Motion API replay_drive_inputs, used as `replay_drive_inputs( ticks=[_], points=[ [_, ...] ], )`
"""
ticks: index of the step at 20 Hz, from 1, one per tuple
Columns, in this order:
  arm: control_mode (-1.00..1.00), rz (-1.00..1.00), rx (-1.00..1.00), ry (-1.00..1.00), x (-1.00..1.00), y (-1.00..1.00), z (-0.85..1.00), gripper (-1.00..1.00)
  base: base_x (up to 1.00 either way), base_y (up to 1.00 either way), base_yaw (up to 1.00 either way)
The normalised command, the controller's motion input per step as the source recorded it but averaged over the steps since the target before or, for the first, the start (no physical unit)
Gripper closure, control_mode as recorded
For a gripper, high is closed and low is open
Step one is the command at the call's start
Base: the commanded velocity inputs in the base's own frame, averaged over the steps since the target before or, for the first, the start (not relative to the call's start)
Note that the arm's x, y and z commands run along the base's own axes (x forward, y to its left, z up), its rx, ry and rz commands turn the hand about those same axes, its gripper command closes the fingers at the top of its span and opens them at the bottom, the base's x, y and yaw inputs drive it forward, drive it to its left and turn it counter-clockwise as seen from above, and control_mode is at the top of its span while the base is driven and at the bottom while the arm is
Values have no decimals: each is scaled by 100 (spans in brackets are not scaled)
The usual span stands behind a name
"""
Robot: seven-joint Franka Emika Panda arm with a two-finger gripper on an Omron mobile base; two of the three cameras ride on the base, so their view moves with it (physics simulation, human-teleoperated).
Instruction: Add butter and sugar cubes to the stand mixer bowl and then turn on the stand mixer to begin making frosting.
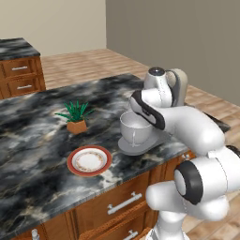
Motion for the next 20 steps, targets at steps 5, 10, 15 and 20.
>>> replay_drive_inputs(
  ticks=[5,10,15,20],
  points=[
    [-100,-4,11,-12,-76,-3,36,-100,0,0,0],
    [-100,-8,10,-9,-76,-16,22,-100,0,0,0],
    [-100,-8,10,-5,-61,-29,21,-100,0,0,0],
    [-100,-2,10,-4,-35,-59,16,-100,0,0,0]
  ],
)
